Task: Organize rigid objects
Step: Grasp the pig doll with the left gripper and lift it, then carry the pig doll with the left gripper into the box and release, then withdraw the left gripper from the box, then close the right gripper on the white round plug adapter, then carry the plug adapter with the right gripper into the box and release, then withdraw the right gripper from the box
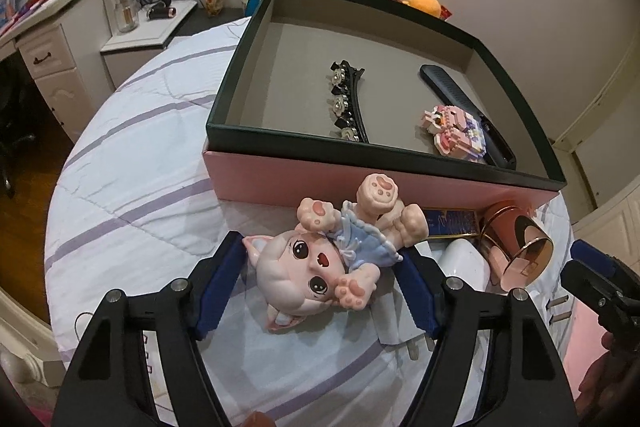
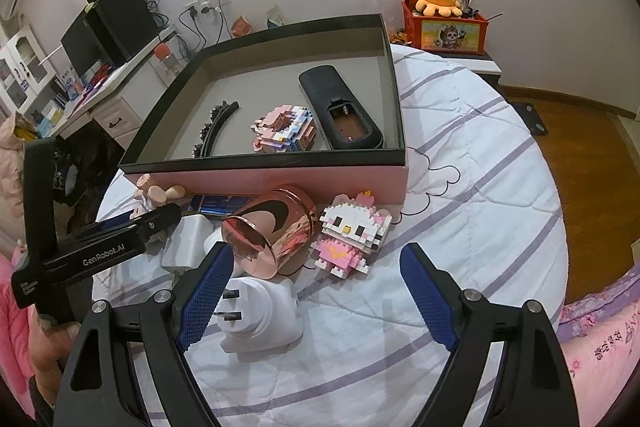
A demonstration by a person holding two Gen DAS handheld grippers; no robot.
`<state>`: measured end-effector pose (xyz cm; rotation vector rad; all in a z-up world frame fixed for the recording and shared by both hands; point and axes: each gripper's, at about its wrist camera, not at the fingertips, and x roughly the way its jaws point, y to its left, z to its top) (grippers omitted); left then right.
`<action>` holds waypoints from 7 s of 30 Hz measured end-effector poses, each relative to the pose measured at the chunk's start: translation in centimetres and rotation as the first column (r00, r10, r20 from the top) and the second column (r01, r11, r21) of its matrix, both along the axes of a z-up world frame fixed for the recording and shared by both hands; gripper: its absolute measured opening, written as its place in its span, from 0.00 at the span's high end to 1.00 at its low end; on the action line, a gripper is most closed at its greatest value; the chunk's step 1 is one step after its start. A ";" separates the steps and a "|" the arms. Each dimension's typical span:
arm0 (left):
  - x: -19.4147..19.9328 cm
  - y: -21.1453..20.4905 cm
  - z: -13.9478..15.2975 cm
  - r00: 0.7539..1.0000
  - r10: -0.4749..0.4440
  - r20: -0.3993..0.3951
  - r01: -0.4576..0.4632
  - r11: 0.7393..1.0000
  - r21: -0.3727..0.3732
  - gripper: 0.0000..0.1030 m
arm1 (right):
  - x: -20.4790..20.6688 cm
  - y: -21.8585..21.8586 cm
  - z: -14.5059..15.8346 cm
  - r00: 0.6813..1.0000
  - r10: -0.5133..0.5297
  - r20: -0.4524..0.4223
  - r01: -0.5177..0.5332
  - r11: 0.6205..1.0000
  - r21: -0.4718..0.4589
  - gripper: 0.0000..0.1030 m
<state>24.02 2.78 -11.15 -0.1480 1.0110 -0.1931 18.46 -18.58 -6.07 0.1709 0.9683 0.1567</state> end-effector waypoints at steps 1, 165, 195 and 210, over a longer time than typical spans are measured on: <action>-0.1 0.0 0.1 1.000 0.000 0.000 0.000 1.000 0.004 0.28 | -0.1 0.0 0.1 1.000 -0.001 0.002 0.001 1.000 0.000 0.16; 1.8 -1.2 8.9 0.961 0.061 0.269 -0.102 0.984 0.145 0.00 | 7.2 0.9 4.7 0.991 0.074 0.111 -0.073 0.997 -0.021 0.51; 8.1 -1.6 8.2 0.970 0.093 0.226 -0.123 0.985 0.120 0.00 | 16.2 -0.2 2.5 0.997 0.045 0.061 -0.040 0.995 -0.090 0.19; -2.7 -2.6 10.9 0.965 0.050 0.258 -0.086 0.988 0.129 0.00 | 2.9 -2.0 4.6 0.993 -0.031 0.117 0.027 0.999 0.041 0.08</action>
